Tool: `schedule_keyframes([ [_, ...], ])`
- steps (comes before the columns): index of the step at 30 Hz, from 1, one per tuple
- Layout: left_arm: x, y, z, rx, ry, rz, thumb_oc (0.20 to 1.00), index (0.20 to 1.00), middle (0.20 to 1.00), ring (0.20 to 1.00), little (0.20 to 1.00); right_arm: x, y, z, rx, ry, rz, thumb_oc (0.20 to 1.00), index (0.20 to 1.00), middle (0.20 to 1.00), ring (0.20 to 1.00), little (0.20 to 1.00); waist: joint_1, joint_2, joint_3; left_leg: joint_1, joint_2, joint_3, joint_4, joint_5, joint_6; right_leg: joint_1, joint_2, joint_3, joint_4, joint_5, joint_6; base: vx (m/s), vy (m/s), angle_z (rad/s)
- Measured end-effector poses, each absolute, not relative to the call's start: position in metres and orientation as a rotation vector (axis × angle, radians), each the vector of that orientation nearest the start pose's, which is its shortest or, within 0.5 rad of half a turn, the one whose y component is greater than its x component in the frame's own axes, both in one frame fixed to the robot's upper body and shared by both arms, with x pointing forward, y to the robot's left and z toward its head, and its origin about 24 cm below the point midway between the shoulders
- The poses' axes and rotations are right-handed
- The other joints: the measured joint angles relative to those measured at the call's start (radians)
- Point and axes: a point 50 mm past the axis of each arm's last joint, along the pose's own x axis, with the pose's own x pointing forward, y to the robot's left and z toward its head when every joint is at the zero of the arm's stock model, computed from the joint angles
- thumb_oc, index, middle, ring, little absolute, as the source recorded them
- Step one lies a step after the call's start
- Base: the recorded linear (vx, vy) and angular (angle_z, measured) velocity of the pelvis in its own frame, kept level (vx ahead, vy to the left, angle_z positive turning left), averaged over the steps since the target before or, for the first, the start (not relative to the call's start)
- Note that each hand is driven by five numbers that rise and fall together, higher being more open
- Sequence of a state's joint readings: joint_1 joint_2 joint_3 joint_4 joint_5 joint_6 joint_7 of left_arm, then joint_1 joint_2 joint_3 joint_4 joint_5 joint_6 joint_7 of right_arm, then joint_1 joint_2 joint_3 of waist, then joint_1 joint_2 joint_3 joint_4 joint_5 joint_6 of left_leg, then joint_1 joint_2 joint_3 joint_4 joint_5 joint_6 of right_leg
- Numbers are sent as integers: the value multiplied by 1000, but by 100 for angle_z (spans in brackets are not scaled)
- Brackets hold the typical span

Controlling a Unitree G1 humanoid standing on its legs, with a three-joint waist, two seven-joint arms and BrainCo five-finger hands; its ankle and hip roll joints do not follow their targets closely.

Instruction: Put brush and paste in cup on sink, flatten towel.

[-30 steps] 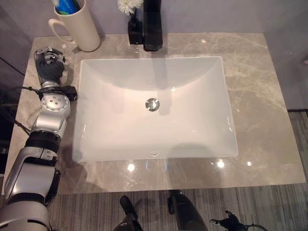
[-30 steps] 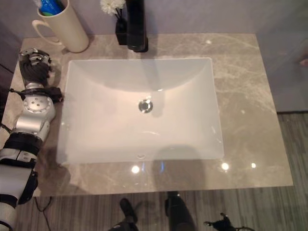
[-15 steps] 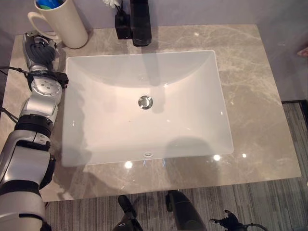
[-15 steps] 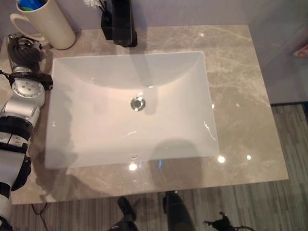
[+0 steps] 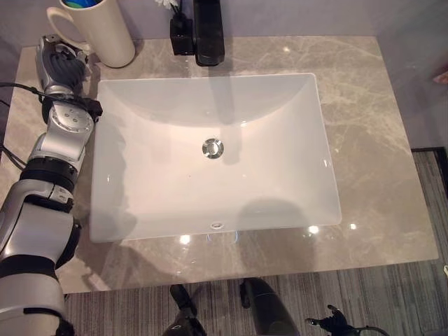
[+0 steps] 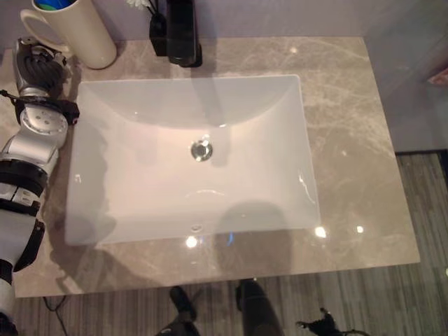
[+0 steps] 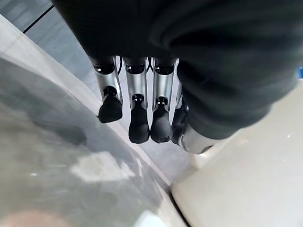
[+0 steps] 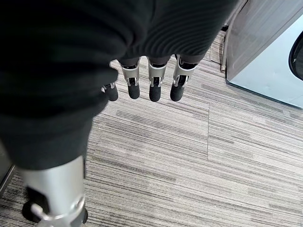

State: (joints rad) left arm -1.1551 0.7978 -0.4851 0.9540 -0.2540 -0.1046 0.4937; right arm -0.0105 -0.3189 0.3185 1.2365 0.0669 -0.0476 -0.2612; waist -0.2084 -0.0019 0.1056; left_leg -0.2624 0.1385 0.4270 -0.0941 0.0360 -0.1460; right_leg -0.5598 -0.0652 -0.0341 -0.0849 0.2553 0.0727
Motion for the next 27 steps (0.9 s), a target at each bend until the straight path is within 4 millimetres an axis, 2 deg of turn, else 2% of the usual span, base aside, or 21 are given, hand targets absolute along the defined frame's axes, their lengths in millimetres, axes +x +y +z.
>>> schedule_keyframes([
  [6, 391, 268, 265, 678, -403, 538, 200, 200, 200, 200, 200, 94, -262, -151, -566, 1148, -181, 1000, 1000, 1000, 1000, 1000, -3, -7, -12, 0, -3, 0, 0, -1, 1, 0, -3, 0, 0, 7, -5, 0, 0, 0],
  [20, 392, 269, 259, 713, -382, 548, 200, 200, 200, 200, 200, 92, -262, -151, -566, 1154, -182, 1000, 1000, 1000, 1000, 1000, -6, -8, -23, 6, -3, 6, 0, -1, 1, 2, -1, 2, 0, 12, -7, 2, -5, -1],
  [23, 393, 273, 251, 716, -347, 566, 200, 200, 200, 200, 200, 92, -262, -151, -568, 1155, -183, 1000, 1000, 1000, 1000, 1000, -5, -9, -24, 29, 1, 14, 0, -1, 1, 19, 3, 5, 0, 11, -7, 36, -51, -8],
  [27, 391, 280, 225, 724, -264, 573, 200, 200, 200, 200, 200, 91, -266, -151, -562, 1165, -212, 1000, 1000, 1000, 1000, 1000, -10, 4, -32, 77, 12, -2, 0, -2, 0, 73, 6, -4, 0, -6, -5, 81, -32, 1],
])
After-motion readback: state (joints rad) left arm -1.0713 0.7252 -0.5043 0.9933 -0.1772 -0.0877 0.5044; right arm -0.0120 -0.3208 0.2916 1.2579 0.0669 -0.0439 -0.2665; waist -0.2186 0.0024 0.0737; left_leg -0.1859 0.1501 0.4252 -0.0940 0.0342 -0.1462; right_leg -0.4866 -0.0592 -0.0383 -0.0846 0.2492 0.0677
